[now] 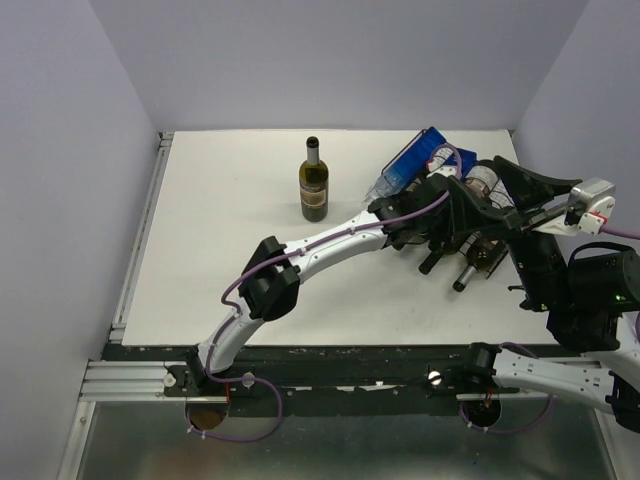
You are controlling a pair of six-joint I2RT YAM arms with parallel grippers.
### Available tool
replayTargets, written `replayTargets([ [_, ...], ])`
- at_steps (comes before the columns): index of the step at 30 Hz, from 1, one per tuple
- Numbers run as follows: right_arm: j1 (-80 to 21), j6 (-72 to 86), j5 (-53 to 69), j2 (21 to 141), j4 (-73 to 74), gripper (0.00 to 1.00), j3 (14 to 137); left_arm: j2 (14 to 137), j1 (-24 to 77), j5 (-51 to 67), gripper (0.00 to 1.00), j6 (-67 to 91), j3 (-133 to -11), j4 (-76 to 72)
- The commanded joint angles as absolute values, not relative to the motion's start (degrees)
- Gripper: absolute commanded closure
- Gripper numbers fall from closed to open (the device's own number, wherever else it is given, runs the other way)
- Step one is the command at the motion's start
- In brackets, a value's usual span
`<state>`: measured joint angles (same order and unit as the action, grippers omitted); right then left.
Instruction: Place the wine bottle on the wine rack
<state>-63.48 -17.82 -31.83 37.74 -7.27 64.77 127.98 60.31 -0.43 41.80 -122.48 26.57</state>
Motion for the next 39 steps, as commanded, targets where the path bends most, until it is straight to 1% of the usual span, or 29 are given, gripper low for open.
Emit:
replayTargets([
  [1,-63.98,-15.38,-34.36,36.83,-4.75,0.09,65.83,129.98,60.47,-3.25,1.0,42.71,-128.75,15.65],
  [10,-63.9,-12.92,-36.38,35.42,-2.2,0.11,65.83,134.91,60.47,-3.87,1.0,43.51,-131.66,14.85],
  [14,-63.9,-12.04,-37.0,34.72,-1.67,0.12,65.3,136.05,60.47,-3.69,0.9,43.59,-131.75,15.29],
  [18,-63.98,-10.81,-38.84,34.36,-1.32,0.15,65.21,136.84,60.47,-3.52,0.85,43.42,-131.83,15.64],
  [21,-63.9,-10.2,-39.81,34.54,-0.53,0.16,65.57,137.2,60.38,-3.69,0.76,42.98,-131.84,15.91],
  [22,-63.9,-10.02,-39.81,34.45,-0.27,0.16,65.57,137.2,60.38,-3.87,0.69,42.89,-131.84,16.08],
  [28,-63.98,-9.41,-40.08,34.98,-0.09,0.16,65.48,137.11,59.94,-3.78,0.43,42.28,-131.66,16.26],
  [32,-63.98,-9.23,-40.17,35.51,-0.09,0.16,65.83,135.36,59.68,-1.68,0.34,40.52,-129.12,15.21],
  [35,-63.9,-8.62,-40.43,36.21,2.45,0.16,66.97,133.42,59.59,-0.27,0.28,39.64,-126.66,13.89],
  [39,-63.98,-8.09,-41.75,37.61,4.83,0.16,69.17,131.31,59.59,1.75,0.18,38.32,-124.72,13.62],
])
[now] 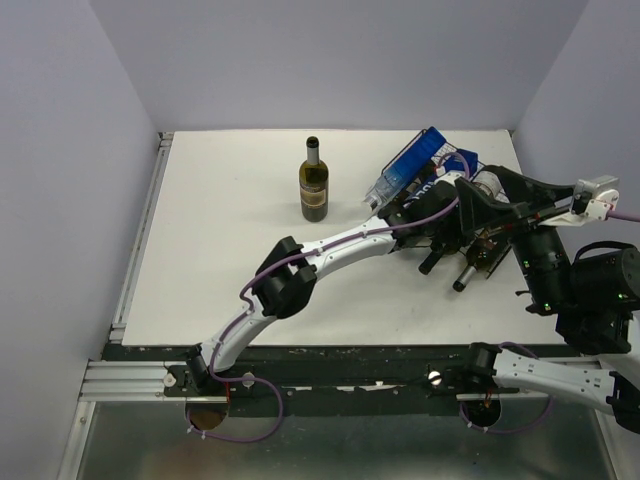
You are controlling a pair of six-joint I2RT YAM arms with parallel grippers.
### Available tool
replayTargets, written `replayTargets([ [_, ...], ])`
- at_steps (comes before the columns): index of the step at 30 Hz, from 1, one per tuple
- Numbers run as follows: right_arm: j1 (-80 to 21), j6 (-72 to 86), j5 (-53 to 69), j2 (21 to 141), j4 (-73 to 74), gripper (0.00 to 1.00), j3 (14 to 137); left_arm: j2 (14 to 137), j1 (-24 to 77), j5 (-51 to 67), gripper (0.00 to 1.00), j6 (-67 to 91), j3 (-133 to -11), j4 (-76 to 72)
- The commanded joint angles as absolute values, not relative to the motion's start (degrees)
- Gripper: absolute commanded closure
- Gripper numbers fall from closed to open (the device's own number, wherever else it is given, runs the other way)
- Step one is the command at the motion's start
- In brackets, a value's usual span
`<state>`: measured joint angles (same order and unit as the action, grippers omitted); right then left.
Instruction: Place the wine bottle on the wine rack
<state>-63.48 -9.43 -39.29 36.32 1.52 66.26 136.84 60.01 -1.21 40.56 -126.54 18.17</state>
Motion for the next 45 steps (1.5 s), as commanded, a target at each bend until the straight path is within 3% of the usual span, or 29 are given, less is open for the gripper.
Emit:
replayTargets([
  [1,-63.98,-8.0,-41.92,37.79,5.36,0.16,69.69,130.61,59.59,2.11,0.16,37.97,-123.93,13.45],
  [7,-63.98,-7.12,-43.15,38.67,7.12,0.16,71.63,124.99,59.68,4.3,0.08,35.78,-117.7,10.91],
  [17,-63.98,-7.21,-44.21,41.39,8.44,0.16,74.97,111.38,59.68,6.68,0.07,33.49,-104.61,5.45],
  [25,-63.9,-6.06,-44.56,42.36,7.3,0.16,74.36,90.99,57.49,-7.09,0.05,19.44,-88.26,7.9],
  [31,-63.9,-6.77,-44.3,43.42,4.57,0.15,72.51,81.92,48.36,-14.41,0.01,14.32,-85.61,13.79],
  [39,-63.9,-8.87,-43.59,45.7,1.32,0.14,71.9,84.19,34.73,-13.36,0.03,16.09,-90.34,24.34],
  [45,-63.98,-9.05,-43.94,45.35,0.62,0.14,71.19,90.43,28.4,-5.19,0.08,15.38,-93.16,24.0],
])
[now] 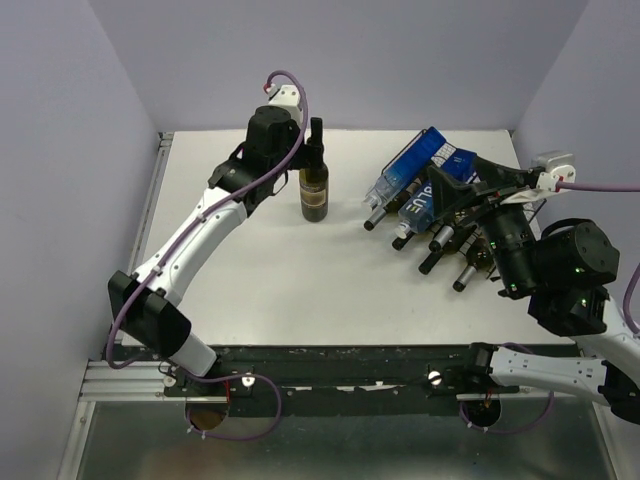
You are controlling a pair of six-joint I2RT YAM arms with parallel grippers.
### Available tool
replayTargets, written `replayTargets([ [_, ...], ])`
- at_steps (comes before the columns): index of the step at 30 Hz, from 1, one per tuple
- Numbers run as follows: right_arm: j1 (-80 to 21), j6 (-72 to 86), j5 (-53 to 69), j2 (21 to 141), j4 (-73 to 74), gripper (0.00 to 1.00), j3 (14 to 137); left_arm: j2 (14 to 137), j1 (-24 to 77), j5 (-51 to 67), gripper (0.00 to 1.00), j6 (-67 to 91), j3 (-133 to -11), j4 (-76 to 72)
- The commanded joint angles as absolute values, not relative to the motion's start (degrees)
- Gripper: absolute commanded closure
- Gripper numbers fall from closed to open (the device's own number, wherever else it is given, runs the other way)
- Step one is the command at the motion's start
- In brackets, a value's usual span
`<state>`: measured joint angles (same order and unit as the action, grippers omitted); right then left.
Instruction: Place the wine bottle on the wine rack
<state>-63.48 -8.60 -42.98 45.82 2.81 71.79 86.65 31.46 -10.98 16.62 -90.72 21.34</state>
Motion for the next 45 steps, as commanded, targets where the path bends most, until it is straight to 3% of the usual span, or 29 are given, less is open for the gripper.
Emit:
replayTargets([
  [1,-63.98,-8.88,-44.03,45.18,0.62,0.14,71.1,91.14,27.69,-3.62,0.09,14.95,-93.16,23.12],
  [7,-63.98,-8.17,-45.35,43.95,0.53,0.14,70.14,94.74,26.46,1.39,0.12,11.61,-92.72,19.69],
  [15,-63.9,-8.0,-46.41,43.5,0.62,0.14,69.26,96.94,25.84,5.7,0.26,10.81,-90.35,12.93],
  [23,-63.9,-6.77,-46.49,44.03,1.49,0.14,69.35,97.82,25.23,7.38,0.7,9.32,-91.58,13.27],
  [26,-63.9,-6.5,-46.5,44.21,1.93,0.14,69.17,96.16,25.22,7.12,0.99,8.0,-91.14,13.36],
  [33,-63.9,-5.63,-41.58,44.74,3.51,0.0,67.94,89.92,25.22,12.11,1.0,4.31,-97.46,20.55],
  [45,-63.98,-6.94,-22.96,49.13,1.42,0.0,60.13,79.81,25.31,33.03,1.0,1.93,-114.34,45.51],
])
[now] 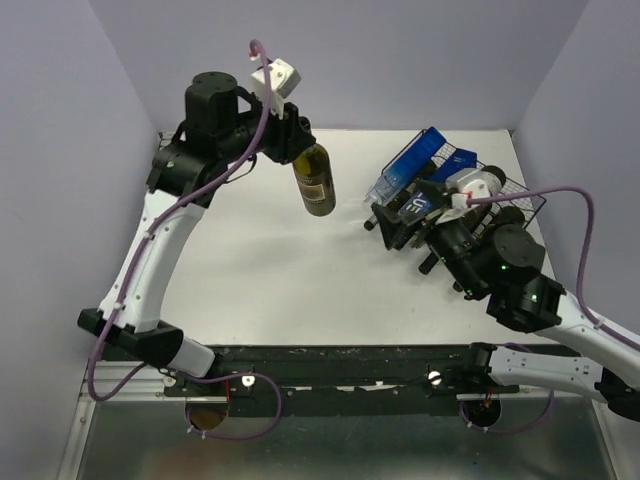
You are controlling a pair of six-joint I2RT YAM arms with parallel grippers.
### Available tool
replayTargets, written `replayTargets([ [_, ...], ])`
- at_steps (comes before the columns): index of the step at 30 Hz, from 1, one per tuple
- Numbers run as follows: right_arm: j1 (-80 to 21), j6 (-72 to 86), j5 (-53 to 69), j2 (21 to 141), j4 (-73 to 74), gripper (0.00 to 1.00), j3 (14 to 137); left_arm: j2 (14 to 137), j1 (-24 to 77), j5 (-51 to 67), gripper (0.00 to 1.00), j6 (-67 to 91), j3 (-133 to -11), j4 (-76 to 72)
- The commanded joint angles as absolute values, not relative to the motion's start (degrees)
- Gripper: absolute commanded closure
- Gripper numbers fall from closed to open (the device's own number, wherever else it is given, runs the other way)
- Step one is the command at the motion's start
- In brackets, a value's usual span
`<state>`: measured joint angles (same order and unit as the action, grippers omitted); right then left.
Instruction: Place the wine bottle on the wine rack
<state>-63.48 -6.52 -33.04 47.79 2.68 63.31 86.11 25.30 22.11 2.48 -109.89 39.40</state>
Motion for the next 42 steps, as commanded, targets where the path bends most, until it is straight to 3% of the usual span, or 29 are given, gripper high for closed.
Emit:
replayTargets([
  [1,-63.98,-6.07,-20.68,49.48,0.54,0.0,58.9,78.67,25.31,34.26,1.0,2.19,-114.43,46.22],
  [11,-63.9,-4.31,-4.59,56.24,-9.75,0.0,51.77,70.85,25.58,46.31,1.0,2.82,-113.65,51.42],
  [20,-63.9,-1.15,6.84,59.85,-19.24,0.0,47.55,62.05,26.28,51.59,1.0,1.67,-105.21,45.71],
  [34,-63.9,-2.81,10.38,69.25,-24.52,0.01,49.83,58.36,26.37,57.74,1.0,1.58,-102.39,42.89],
  [38,-63.98,-2.46,7.04,69.0,-26.1,0.1,49.31,57.83,26.37,57.65,1.0,1.41,-102.04,42.63],
  [42,-63.98,-3.69,3.61,68.64,-28.3,0.38,48.78,57.13,26.37,58.18,1.0,1.67,-101.25,41.75],
])
